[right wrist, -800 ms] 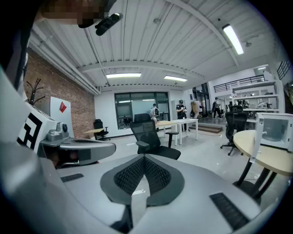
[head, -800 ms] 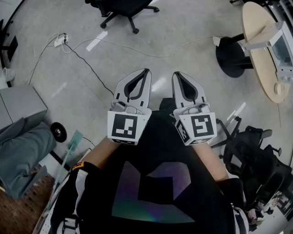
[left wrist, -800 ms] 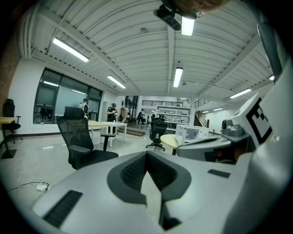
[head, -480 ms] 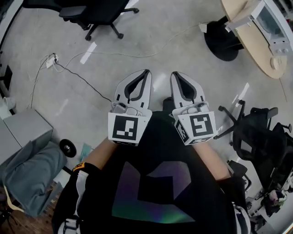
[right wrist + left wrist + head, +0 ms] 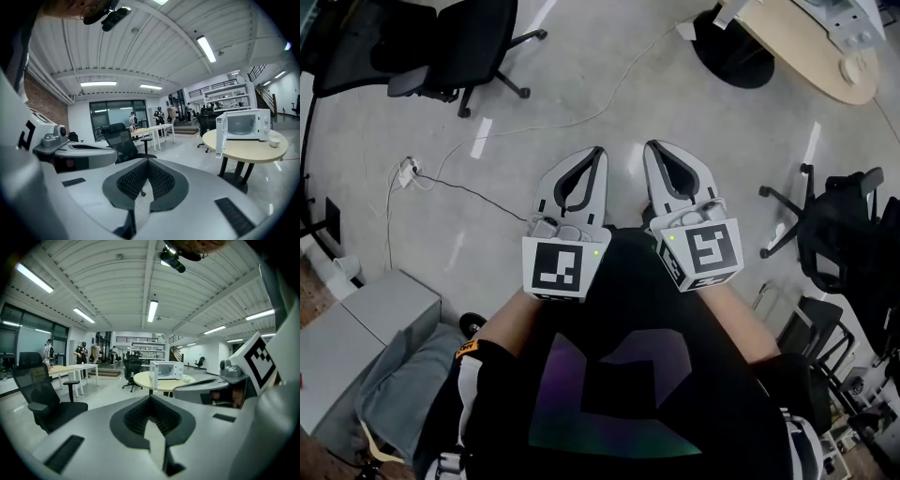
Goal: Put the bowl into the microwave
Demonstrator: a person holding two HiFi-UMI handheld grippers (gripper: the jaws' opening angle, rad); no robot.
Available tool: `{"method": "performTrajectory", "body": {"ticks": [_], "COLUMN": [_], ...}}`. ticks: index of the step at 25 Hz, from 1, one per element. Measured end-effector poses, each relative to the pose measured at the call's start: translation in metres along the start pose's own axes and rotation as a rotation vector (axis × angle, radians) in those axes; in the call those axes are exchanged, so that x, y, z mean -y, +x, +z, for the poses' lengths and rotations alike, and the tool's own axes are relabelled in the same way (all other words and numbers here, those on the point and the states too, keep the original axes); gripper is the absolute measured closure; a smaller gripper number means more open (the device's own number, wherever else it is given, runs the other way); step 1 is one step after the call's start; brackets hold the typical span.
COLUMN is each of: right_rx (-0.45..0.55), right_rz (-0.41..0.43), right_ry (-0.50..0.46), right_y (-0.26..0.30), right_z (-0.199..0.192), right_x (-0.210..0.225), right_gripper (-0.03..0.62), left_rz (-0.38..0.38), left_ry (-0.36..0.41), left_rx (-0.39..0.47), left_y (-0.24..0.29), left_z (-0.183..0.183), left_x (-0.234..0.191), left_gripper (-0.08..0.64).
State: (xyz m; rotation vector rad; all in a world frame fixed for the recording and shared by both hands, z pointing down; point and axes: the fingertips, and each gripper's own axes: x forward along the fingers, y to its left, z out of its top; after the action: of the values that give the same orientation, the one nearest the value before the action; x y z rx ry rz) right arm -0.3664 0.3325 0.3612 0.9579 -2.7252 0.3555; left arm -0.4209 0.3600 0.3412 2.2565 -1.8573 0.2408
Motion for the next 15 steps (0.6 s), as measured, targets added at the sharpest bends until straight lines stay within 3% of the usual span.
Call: {"method": "performTrajectory", "body": {"ticks": [10,15], "right_rx": [0.049,0.06], "right_rz": [-0.075,-0.074], "right_ry": [0.02,0.016], "right_y": [-0.021,-0.029], "right_z": [0.019,0.025], "right_x": [0.08,0.115], "right_gripper": [0.577,0.577], "left_rz": [-0.083,-0.08], "left_ry": [0.035,0.072], "left_rx": [0.017,-0.079], "left_y": [0.068,0.097], "left_z": [0.031,0.026], "left_x": [0.054,0.077], "left_gripper": [0.515,0.515]}}
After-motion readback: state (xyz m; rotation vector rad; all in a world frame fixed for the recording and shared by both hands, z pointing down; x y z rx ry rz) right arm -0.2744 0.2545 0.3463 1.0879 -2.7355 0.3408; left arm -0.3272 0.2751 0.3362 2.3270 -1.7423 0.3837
